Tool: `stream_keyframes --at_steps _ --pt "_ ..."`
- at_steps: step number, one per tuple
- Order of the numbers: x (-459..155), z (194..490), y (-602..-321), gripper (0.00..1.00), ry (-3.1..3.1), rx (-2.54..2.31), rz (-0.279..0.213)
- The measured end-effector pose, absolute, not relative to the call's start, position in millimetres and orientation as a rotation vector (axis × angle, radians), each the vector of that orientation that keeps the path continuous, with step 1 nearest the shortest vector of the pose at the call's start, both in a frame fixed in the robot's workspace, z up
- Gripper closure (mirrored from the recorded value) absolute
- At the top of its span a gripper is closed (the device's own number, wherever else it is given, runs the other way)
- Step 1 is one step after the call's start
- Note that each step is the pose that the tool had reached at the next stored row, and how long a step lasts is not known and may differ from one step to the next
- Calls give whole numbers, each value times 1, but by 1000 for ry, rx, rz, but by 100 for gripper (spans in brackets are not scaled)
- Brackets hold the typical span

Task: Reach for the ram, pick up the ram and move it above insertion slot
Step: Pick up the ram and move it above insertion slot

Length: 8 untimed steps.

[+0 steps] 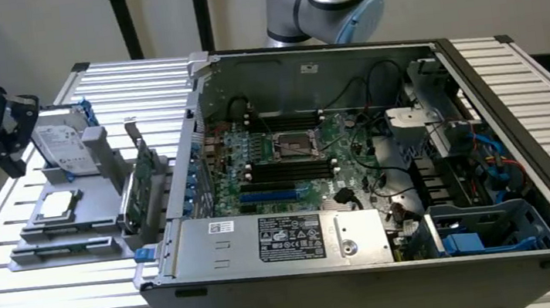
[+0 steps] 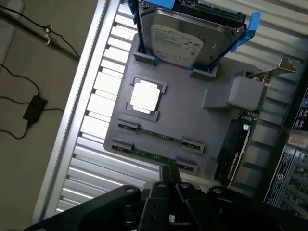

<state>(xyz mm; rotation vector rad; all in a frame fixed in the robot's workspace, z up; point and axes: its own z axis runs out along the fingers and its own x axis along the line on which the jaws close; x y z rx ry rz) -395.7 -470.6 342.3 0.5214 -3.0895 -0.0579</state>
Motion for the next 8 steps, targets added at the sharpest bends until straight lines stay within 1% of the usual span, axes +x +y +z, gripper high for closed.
stream_keyframes --at_steps 8 --pt "-396 342 -471 89 -3041 743 -57"
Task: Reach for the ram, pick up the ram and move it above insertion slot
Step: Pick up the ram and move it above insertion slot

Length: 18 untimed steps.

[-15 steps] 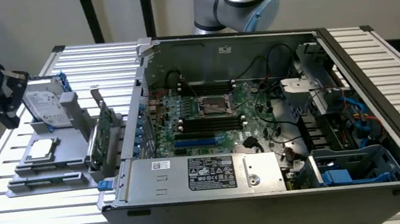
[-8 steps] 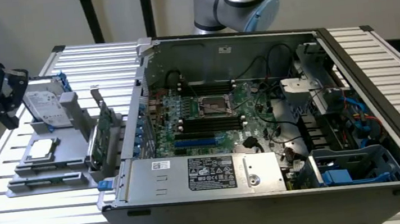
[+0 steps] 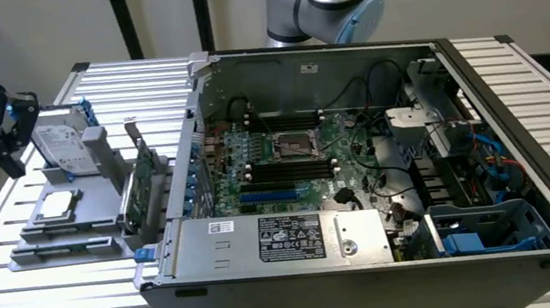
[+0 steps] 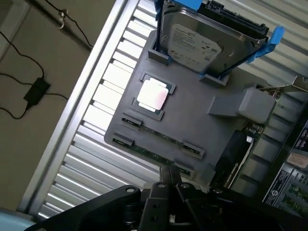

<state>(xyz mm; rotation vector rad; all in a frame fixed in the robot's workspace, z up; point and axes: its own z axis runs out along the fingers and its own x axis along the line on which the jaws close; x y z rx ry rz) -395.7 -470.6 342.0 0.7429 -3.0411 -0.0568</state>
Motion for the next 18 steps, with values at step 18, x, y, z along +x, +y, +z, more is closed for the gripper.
stream_keyframes --at_steps 18 --pt "-396 335 -471 89 -2874 1226 -53"
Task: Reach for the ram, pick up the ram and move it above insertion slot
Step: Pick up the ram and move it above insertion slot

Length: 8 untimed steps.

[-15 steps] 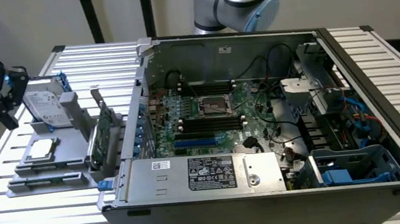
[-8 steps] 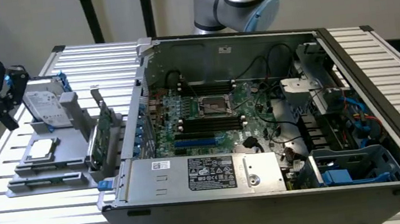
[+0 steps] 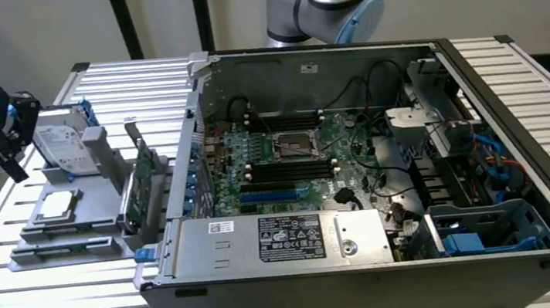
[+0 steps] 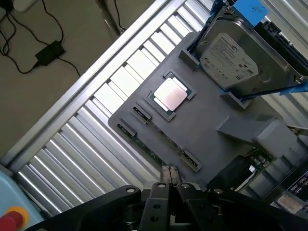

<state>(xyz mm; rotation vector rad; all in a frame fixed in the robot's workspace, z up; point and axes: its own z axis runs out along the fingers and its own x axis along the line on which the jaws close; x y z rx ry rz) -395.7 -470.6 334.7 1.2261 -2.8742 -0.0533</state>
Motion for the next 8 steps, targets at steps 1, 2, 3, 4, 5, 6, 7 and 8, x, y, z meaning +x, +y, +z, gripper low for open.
stream_keyframes --at_steps 1,2,3,4,5,6,7,8 --pt "-396 334 -471 89 -2863 1252 -53" --pt "-396 333 -471 89 -2851 1279 -53" --pt "-396 332 -471 89 -2839 1304 -53" --pt "-396 331 -471 89 -2827 1330 -52" --pt "-396 330 -471 89 -2814 1355 -52" --pt "-396 330 -471 89 -2802 1380 -52" --pt "-396 329 -471 89 -2789 1405 -52" --pt "-396 328 -471 89 -2776 1430 -51"
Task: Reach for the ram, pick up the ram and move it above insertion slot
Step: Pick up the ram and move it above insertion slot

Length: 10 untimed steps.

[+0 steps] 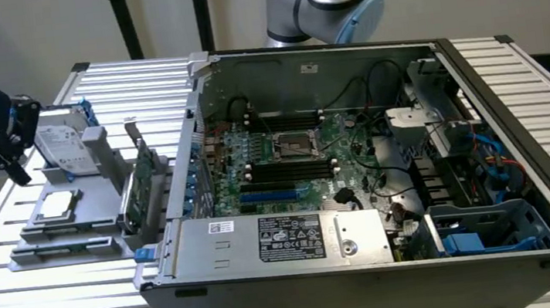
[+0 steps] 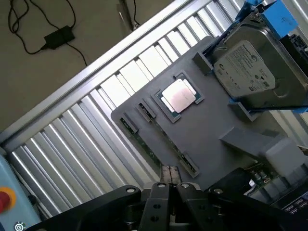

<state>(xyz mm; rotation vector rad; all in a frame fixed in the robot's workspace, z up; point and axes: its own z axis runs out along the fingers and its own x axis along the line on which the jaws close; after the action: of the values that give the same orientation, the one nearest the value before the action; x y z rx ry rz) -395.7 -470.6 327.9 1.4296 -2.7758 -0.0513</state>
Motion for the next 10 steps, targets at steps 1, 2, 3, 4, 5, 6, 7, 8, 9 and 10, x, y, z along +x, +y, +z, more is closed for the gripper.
stream_keyframes --at_steps 1,2,3,4,5,6,7,8,9,10 --pt "-396 327 -471 89 -2761 1457 -51" --pt "-396 326 -471 89 -2748 1481 -51" --pt "-396 325 -471 89 -2734 1506 -50" --pt "-396 324 -471 89 -2720 1530 -50" --pt "-396 324 -471 89 -2706 1555 -50" --pt "-396 323 -471 89 -2692 1579 -50" --pt "-396 322 -471 89 -2677 1603 -49" --pt "-396 321 -471 89 -2662 1627 -49" --pt "-396 321 -471 89 -2647 1651 -49" --pt "-396 320 -471 89 -2632 1675 -48"
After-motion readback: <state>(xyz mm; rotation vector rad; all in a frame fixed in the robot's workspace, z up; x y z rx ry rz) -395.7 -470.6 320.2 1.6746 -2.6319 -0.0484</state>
